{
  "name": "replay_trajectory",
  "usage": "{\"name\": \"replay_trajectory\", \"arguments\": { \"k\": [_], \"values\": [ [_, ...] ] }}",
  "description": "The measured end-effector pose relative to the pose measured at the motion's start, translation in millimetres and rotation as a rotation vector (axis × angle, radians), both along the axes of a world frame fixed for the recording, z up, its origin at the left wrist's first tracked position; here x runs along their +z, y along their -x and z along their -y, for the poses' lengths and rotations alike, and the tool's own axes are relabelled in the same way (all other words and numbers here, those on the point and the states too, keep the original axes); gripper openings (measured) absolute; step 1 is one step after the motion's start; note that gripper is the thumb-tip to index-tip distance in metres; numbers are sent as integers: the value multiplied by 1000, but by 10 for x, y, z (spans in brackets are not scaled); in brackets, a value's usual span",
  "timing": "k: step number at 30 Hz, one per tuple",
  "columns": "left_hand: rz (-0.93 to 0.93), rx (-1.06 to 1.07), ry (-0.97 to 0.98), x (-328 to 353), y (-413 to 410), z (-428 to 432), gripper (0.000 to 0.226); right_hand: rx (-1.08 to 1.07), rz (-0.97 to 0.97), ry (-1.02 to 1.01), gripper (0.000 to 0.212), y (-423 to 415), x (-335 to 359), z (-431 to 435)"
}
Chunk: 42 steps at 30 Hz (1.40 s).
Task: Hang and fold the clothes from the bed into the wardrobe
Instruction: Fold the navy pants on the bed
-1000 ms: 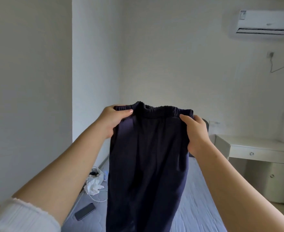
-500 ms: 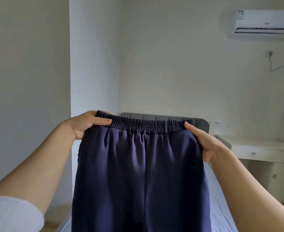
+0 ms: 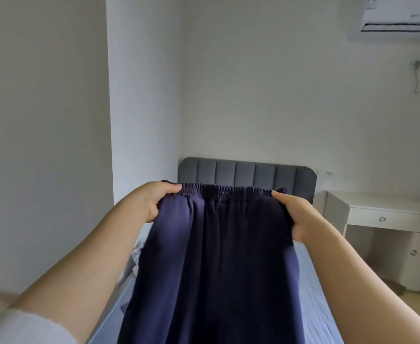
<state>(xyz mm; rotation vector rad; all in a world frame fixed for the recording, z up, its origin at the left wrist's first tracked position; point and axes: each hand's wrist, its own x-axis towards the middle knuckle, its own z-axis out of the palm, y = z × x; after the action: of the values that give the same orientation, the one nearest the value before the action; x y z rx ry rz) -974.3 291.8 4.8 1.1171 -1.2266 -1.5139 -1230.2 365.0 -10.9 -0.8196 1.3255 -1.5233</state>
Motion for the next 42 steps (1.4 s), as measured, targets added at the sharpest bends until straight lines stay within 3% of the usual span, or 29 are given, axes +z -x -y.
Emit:
{"name": "replay_trajectory", "arguments": {
  "k": [6, 11, 14, 16, 19, 21, 24, 26, 28, 30, 32, 34, 39, 42],
  "values": [
    [-3, 338, 304, -77, 504, -151, 10, -332, -369, 197, 17, -335, 42, 64],
    [127, 406, 510, -118, 840, -425, 14, -338, -591, 338, 11, -655, -18, 26],
    [87, 370, 519, -140, 914, -492, 11, -215, -513, 370, 10, -733, -73, 1],
    [103, 318, 520, -151, 897, -500, 13, -72, -316, 363, 28, -732, -92, -27],
    [48, 169, 496, -174, 852, -499, 42, 144, -66, 363, 37, -691, -118, -69],
    [24, 64, 516, -188, 829, -537, 63, 239, -26, 399, 29, -669, -132, -90],
    [154, 74, 634, -242, 805, -524, 75, 328, -40, 440, 41, -632, -120, -109],
    [225, 156, 697, -262, 748, -471, 71, 280, -217, 426, 50, -597, -90, -119],
    [175, 176, 664, -258, 657, -426, 63, 108, -545, 450, 50, -560, -46, -124],
    [101, 122, 611, -237, 566, -401, 51, -63, -823, 528, 44, -529, 1, -124],
    [69, 41, 598, -207, 489, -387, 39, -81, -1018, 522, 44, -508, 49, -128],
    [26, -16, 560, -172, 424, -381, 42, -8, -1129, 417, 42, -473, 84, -123],
    [-115, -74, 453, -88, 273, -408, 39, 207, -1158, 262, 52, -372, 153, -136],
    [-127, -106, 425, -71, 185, -414, 37, 307, -1332, 324, 28, -400, 230, -209]
  ]
}}
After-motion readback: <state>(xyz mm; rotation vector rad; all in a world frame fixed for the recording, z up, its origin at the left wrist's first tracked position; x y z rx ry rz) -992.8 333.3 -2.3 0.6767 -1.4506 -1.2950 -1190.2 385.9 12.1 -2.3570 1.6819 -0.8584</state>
